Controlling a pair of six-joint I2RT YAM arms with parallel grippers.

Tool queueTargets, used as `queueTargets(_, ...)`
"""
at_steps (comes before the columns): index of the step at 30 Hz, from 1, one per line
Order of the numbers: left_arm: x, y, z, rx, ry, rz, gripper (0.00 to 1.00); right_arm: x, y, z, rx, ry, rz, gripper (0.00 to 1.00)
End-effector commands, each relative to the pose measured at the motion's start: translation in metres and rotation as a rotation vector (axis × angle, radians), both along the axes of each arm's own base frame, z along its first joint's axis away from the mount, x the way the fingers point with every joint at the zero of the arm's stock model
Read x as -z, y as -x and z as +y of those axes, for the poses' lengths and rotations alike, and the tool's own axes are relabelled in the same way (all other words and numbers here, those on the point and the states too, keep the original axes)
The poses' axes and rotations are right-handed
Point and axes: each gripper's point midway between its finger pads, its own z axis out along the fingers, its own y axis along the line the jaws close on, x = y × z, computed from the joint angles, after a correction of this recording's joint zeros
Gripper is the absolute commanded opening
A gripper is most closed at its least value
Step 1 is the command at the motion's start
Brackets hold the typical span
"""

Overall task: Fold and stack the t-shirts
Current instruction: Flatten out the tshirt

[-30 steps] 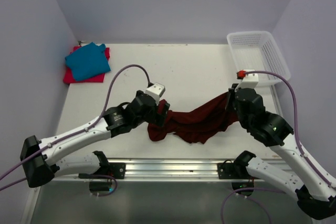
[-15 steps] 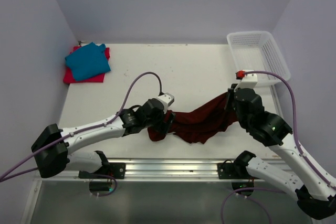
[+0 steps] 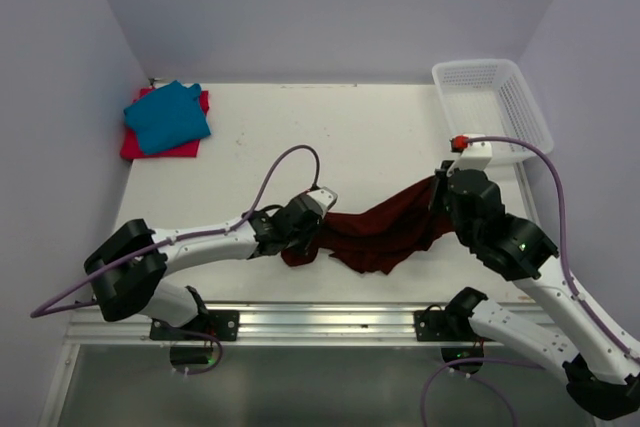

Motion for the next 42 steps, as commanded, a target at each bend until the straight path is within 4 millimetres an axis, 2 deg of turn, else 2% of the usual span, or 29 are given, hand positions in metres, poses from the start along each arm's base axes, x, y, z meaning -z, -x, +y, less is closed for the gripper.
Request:
queueTargets(1, -0.057, -0.028, 0.006, -0.121, 0.030, -0.155, 0.00, -0.008, -0.001, 0.000, 0.005, -0.030, -0.036, 0.00)
queueTargets(3, -0.084, -0.037, 0.020, -0.190, 0.019, -0.228, 0.00, -0.007, -0.001, -0.002, 0.010, -0.025, -0.035, 0.00)
queueTargets(4, -0.109, -0.038, 0.028, -0.215, 0.029, -0.263, 0.00, -0.007, -0.001, -0.002, 0.010, -0.024, -0.034, 0.00)
queueTargets(6, -0.139, -0.044, 0.046, -0.275, 0.008, -0.336, 0.00, -0.006, -0.001, -0.003, 0.015, -0.019, -0.034, 0.00)
queueTargets(7, -0.162, -0.043, 0.056, -0.299, 0.009, -0.364, 0.00, -0.005, -0.001, -0.002, 0.013, -0.017, -0.033, 0.00)
queueTargets(10, -0.201, -0.042, 0.083, -0.372, -0.014, -0.434, 0.02, -0.004, -0.002, -0.003, 0.019, -0.015, -0.034, 0.00)
queueTargets(13, -0.217, -0.039, 0.107, -0.434, -0.057, -0.472, 0.06, -0.004, -0.003, -0.002, 0.021, -0.016, -0.032, 0.00)
queueTargets(14, -0.218, -0.038, 0.115, -0.461, -0.079, -0.480, 0.06, -0.004, -0.003, -0.003, 0.022, -0.015, -0.033, 0.00)
queueTargets(15, -0.218, -0.036, 0.135, -0.509, -0.156, -0.496, 0.06, -0.005, -0.003, -0.004, 0.026, -0.012, -0.035, 0.00)
queueTargets(18, -0.218, -0.030, 0.170, -0.632, -0.240, -0.507, 0.06, -0.007, -0.001, -0.007, 0.034, -0.007, -0.040, 0.00)
queueTargets(19, -0.218, -0.028, 0.177, -0.659, -0.245, -0.506, 0.07, -0.007, -0.001, -0.009, 0.039, -0.003, -0.040, 0.00)
queueTargets(21, -0.215, -0.025, 0.188, -0.706, -0.245, -0.492, 0.17, -0.008, 0.000, -0.011, 0.043, 0.000, -0.042, 0.00)
queueTargets(22, -0.214, -0.022, 0.193, -0.723, -0.233, -0.492, 0.49, -0.009, 0.000, -0.012, 0.048, 0.002, -0.043, 0.00)
queueTargets(23, -0.213, -0.020, 0.195, -0.734, -0.218, -0.486, 0.61, -0.009, 0.001, -0.013, 0.048, 0.002, -0.043, 0.00)
queueTargets(24, -0.213, -0.019, 0.197, -0.741, -0.195, -0.490, 0.73, -0.010, 0.001, -0.012, 0.048, 0.000, -0.046, 0.00)
queueTargets(25, -0.211, -0.018, 0.198, -0.746, -0.188, -0.489, 1.00, -0.009, 0.001, -0.013, 0.048, 0.002, -0.044, 0.00)
queueTargets(29, -0.214, -0.018, 0.198, -0.749, -0.150, -0.495, 1.00, -0.007, 0.002, -0.013, 0.049, 0.003, -0.039, 0.00)
queueTargets(31, -0.215, -0.022, 0.190, -0.702, -0.133, -0.508, 1.00, -0.007, 0.002, -0.013, 0.049, 0.005, -0.039, 0.00)
queueTargets(33, -0.207, -0.031, 0.162, -0.587, -0.044, -0.498, 1.00, -0.007, 0.001, -0.012, 0.047, 0.001, -0.038, 0.00)
queueTargets(34, -0.203, -0.033, 0.153, -0.500, -0.063, -0.495, 1.00, -0.007, 0.001, -0.011, 0.046, -0.001, -0.038, 0.00)
queueTargets(36, -0.181, -0.035, 0.122, -0.350, -0.026, -0.431, 1.00, -0.007, 0.000, -0.010, 0.043, -0.001, -0.036, 0.00)
queueTargets(38, -0.164, -0.035, 0.103, -0.247, -0.035, -0.382, 1.00, -0.006, 0.000, -0.008, 0.035, -0.003, -0.032, 0.00)
queueTargets(39, -0.145, -0.036, 0.094, -0.200, -0.078, -0.338, 1.00, -0.005, 0.000, -0.008, 0.034, 0.000, -0.028, 0.00)
queueTargets(40, -0.135, -0.036, 0.087, -0.148, -0.100, -0.316, 1.00, -0.004, -0.001, -0.006, 0.031, -0.003, -0.024, 0.00)
queueTargets(41, -0.117, -0.037, 0.074, -0.098, -0.111, -0.263, 1.00, -0.002, -0.001, -0.005, 0.030, -0.003, -0.020, 0.00)
queueTargets(42, -0.112, -0.038, 0.067, -0.075, -0.113, -0.246, 1.00, -0.001, -0.002, -0.004, 0.027, -0.005, -0.018, 0.00)
